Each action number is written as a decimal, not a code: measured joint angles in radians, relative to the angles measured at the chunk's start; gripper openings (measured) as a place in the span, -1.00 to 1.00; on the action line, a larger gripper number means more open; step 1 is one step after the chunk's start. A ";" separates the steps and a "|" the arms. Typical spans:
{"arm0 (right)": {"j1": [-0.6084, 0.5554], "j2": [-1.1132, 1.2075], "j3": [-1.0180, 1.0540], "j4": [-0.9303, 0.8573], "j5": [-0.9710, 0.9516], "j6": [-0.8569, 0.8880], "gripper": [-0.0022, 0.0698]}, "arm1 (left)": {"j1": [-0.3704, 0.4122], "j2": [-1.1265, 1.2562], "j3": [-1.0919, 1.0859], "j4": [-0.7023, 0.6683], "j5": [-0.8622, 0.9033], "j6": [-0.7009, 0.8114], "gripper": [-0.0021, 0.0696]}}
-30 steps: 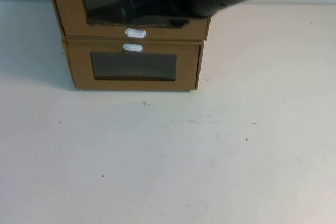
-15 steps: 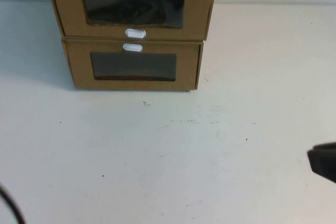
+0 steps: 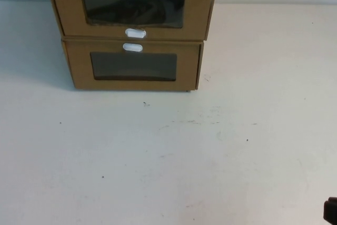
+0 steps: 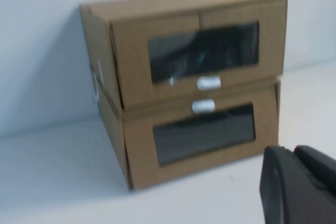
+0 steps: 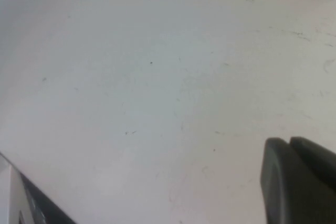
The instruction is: Close the shoe box
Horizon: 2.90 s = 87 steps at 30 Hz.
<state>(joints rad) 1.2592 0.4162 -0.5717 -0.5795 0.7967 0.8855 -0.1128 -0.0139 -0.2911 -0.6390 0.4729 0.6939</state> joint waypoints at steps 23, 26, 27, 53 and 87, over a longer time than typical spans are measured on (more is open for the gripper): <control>0.001 -0.061 0.290 -0.127 -0.188 0.269 -0.97 | 0.000 -0.001 0.236 -0.030 -0.014 -0.024 -0.95; 0.001 -0.061 0.290 -0.142 -0.184 0.269 -0.97 | 0.000 -0.001 0.237 -0.030 -0.014 -0.026 -0.95; 0.001 -0.061 0.290 -0.163 -0.170 0.269 -0.97 | 0.000 -0.001 0.237 -0.030 -0.014 -0.026 -0.95; -1.091 -0.423 0.596 -0.463 -0.749 0.272 -0.97 | 0.000 -0.001 0.237 -0.030 -0.014 -0.032 -0.95; -1.087 -0.425 0.599 0.732 -0.452 -0.927 -0.97 | 0.000 -0.001 0.237 -0.030 -0.014 -0.033 -0.95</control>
<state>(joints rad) 0.1720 -0.0084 0.0278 0.1520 0.3450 -0.0412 -0.1128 -0.0145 -0.0540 -0.6689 0.4586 0.6605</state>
